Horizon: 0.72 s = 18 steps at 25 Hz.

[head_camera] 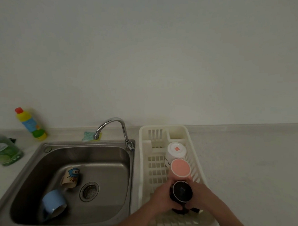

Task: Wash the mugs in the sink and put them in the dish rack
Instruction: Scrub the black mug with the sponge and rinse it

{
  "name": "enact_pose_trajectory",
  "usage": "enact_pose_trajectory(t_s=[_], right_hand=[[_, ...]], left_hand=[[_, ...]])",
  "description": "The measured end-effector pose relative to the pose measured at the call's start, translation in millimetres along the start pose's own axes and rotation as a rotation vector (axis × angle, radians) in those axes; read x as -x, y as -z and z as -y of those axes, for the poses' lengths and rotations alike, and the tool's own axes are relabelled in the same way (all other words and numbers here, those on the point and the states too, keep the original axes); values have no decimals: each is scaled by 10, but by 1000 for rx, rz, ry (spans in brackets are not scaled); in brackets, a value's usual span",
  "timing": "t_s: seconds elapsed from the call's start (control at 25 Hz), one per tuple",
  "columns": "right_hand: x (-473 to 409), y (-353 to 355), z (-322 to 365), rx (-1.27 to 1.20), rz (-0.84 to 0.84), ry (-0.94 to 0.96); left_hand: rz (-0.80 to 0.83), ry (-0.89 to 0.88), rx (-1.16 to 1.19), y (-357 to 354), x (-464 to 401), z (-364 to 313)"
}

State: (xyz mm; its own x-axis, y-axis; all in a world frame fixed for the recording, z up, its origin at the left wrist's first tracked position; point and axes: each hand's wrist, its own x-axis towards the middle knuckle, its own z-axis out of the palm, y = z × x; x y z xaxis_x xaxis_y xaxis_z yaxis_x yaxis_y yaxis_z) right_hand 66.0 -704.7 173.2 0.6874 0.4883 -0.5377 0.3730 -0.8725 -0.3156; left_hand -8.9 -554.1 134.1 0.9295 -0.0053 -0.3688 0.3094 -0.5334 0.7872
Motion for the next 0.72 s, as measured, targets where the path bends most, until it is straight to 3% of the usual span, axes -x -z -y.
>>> enact_pose_trajectory(t_s=[0.2, 0.4, 0.72], right_hand=[[33, 21, -83, -36, -42, 1], [152, 113, 58, -39, -152, -13], [223, 181, 1227, -6, -318, 92]], left_hand=[[19, 36, -53, 90, 125, -143], [-86, 36, -128, 533, 334, -323], [-274, 39, -413, 1759, 857, 496]])
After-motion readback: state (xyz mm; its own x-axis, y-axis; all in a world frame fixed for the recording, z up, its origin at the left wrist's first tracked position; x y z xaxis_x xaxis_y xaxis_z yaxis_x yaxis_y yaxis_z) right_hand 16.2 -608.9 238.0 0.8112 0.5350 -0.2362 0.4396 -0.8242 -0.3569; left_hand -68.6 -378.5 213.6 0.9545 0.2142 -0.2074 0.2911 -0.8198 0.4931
